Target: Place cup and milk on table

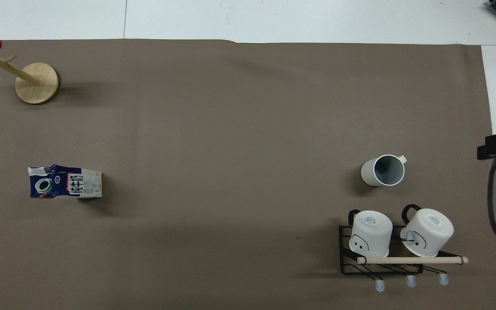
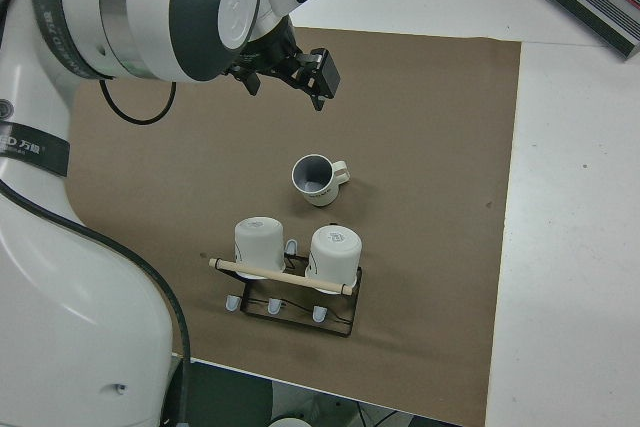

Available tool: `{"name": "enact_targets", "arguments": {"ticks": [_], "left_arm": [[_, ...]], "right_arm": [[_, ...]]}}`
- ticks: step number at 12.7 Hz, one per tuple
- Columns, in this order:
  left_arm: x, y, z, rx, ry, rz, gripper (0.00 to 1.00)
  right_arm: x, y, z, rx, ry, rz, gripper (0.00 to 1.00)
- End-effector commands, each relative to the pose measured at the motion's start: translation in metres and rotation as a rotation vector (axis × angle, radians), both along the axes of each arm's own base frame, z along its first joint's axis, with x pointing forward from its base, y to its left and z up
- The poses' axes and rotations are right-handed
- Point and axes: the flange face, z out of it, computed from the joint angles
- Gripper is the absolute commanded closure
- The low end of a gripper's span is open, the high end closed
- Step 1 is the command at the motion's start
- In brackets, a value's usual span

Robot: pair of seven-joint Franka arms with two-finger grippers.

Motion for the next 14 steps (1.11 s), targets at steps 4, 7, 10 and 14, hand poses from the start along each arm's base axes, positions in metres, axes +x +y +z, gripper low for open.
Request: {"name": "enact_targets", "arguments": {"ticks": [4,7,10,14], "left_arm": [[-0.0050,-0.0002,0.0010,0.007,0.003,0.004,0.00],[-0.0050,-0.0002,0.0010,0.007,0.003,0.004,0.00],[-0.0050,-0.0002,0.0010,0.007,0.003,0.004,0.00],[-0.0050,-0.0010,0.0017,0.007,0.002,0.004,0.00]], "right_arm": [[-0.0056,0.0013,-0.0008,0.017,-0.017,-0.015,0.00],[-0.0051,0.0002,-0.0006,0.014,-0.025,-0.014,0.00],[-0.0074,0.0038,-0.0012,0.015,-0.026,-0.011,0.00],[-0.0074,0.0031,-0.0012,0.015,-0.026,-0.011,0.00]]}}
